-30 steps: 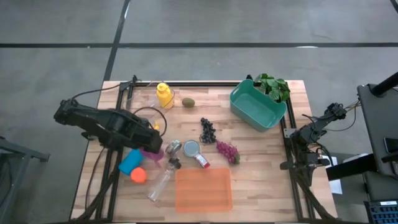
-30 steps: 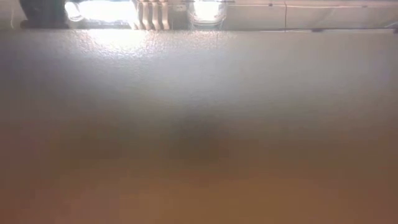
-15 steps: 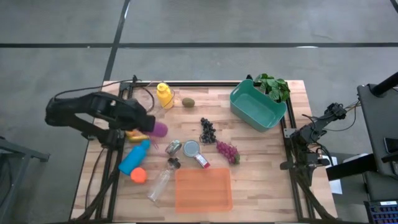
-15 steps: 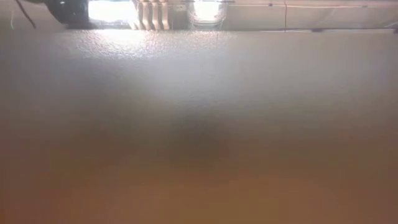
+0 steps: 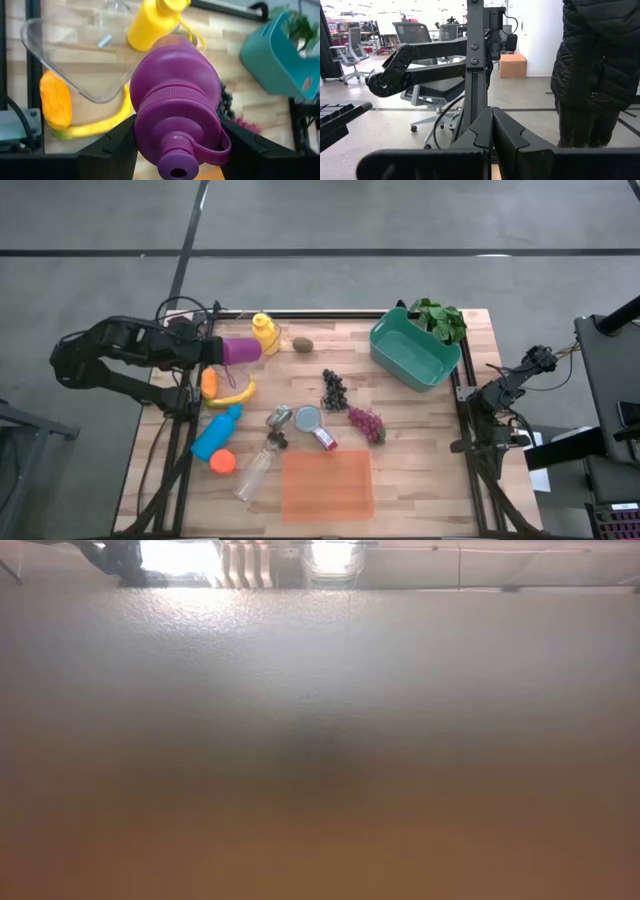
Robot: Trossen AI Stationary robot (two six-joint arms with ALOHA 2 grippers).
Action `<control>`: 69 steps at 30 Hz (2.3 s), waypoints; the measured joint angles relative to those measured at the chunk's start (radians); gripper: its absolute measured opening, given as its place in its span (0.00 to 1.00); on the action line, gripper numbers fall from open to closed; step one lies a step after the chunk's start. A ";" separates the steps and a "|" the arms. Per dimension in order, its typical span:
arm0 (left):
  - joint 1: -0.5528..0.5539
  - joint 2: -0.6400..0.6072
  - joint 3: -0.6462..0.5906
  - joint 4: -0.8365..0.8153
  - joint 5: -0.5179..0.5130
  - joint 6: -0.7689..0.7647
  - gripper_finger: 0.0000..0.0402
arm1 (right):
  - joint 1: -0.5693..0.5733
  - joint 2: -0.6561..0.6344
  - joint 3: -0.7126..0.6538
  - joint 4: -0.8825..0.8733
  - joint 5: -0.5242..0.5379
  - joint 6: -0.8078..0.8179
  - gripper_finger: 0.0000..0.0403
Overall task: Pick & Place Food Item
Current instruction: Put the purple water bottle into the transparent bin
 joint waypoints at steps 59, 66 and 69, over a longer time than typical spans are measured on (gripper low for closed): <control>0.644 0.318 -0.002 0.077 0.104 0.461 0.53 | 0.000 0.000 0.000 0.000 0.000 0.000 0.02; 0.690 0.344 -0.002 0.121 0.144 0.515 0.53 | 0.000 0.000 0.000 0.000 0.000 0.000 0.02; 0.708 0.352 -0.002 0.148 0.149 0.543 0.53 | 0.000 0.000 0.000 0.000 0.000 0.000 0.02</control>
